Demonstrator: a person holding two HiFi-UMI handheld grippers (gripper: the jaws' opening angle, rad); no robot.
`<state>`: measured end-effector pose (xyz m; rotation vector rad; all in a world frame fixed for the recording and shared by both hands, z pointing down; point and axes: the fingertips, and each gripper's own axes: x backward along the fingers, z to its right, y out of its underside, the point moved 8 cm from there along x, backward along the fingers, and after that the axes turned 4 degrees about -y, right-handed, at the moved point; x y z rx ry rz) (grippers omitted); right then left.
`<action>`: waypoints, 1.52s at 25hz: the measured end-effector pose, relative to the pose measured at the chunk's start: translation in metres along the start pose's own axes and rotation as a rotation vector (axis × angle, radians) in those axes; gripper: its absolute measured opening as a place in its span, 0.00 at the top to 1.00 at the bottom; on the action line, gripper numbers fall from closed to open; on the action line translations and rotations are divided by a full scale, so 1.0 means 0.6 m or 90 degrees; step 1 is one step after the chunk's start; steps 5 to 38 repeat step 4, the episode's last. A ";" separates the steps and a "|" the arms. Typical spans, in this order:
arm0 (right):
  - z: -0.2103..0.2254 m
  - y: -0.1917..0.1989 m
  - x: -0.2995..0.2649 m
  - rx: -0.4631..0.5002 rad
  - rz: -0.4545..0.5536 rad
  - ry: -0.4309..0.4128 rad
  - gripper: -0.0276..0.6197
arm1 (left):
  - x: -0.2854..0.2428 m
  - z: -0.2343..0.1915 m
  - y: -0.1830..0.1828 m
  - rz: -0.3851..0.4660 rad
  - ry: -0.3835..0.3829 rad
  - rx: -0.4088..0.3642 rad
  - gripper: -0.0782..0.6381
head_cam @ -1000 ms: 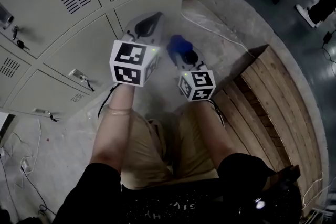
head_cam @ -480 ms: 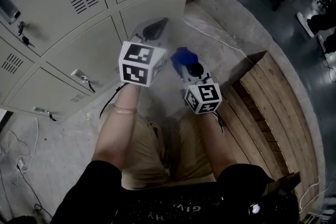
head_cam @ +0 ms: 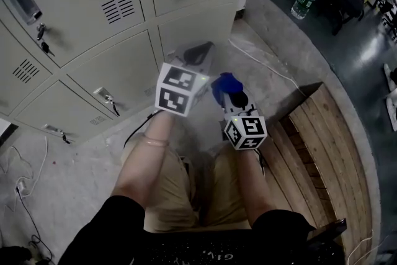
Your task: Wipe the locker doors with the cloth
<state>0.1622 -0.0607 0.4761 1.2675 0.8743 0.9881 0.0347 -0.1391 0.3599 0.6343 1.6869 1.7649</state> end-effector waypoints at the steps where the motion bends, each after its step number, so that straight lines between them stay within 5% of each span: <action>1: 0.001 0.002 0.000 -0.003 -0.001 0.002 0.82 | 0.000 -0.002 0.002 -0.003 -0.003 0.003 0.88; 38: 0.002 0.006 0.002 -0.006 -0.005 0.005 0.82 | -0.001 -0.006 0.005 -0.008 -0.008 0.021 0.88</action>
